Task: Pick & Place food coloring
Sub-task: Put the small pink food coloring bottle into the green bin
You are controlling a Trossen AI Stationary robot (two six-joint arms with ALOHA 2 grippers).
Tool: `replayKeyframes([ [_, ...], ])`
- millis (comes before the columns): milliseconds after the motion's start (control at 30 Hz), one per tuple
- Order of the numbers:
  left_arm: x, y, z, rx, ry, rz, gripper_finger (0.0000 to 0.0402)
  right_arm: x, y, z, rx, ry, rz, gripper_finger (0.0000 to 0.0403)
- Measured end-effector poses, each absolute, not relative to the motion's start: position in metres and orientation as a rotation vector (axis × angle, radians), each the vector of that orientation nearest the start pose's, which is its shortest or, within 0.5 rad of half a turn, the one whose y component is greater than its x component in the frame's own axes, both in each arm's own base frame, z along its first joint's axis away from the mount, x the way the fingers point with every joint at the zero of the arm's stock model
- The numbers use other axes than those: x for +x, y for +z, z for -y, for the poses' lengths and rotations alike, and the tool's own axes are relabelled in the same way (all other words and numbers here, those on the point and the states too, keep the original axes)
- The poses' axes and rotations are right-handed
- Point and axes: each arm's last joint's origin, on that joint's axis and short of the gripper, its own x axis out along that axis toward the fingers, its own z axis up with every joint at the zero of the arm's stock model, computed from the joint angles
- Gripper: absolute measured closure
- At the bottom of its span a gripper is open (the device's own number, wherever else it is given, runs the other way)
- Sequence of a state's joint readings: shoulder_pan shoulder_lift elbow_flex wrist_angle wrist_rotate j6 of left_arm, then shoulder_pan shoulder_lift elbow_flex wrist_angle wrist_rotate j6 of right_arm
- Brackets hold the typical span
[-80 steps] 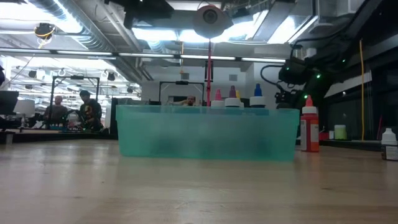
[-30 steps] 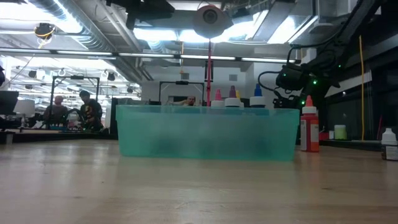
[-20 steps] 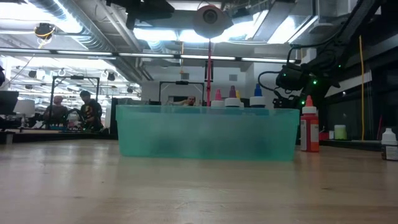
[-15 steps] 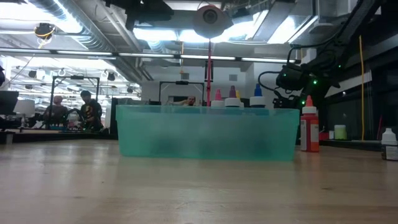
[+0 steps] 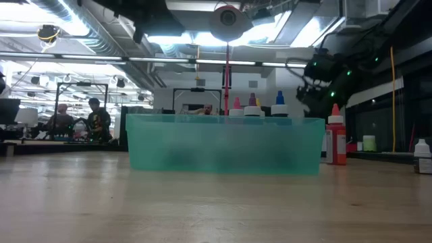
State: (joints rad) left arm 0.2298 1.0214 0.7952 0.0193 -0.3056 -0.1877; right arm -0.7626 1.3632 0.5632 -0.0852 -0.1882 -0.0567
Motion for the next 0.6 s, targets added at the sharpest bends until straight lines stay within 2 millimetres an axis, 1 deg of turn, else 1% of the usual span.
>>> replayKeyframes([
  [167,0.216,0.304,-0.078,-0.313,0.450,-0.226,0.0320,0.179,0.183,0.146,0.284,-0.408,-0.786,0.0325],
  [300,0.217,0.298,-0.090,-0.374,0.333,-0.272,0.0322,0.189,0.215,0.137,0.206,-0.367,-0.880,0.0329],
  [367,0.222,0.300,-0.095,-0.374,0.287,-0.303,0.0322,0.197,0.232,0.134,0.147,-0.347,-0.928,0.0331],
  [467,0.230,0.307,-0.102,-0.333,0.274,-0.365,0.0319,0.208,0.258,0.132,0.096,-0.351,-0.944,0.0333],
  [600,0.245,0.321,-0.108,-0.253,0.256,-0.447,0.0304,0.221,0.289,0.132,0.082,-0.348,-0.903,0.0333],
])
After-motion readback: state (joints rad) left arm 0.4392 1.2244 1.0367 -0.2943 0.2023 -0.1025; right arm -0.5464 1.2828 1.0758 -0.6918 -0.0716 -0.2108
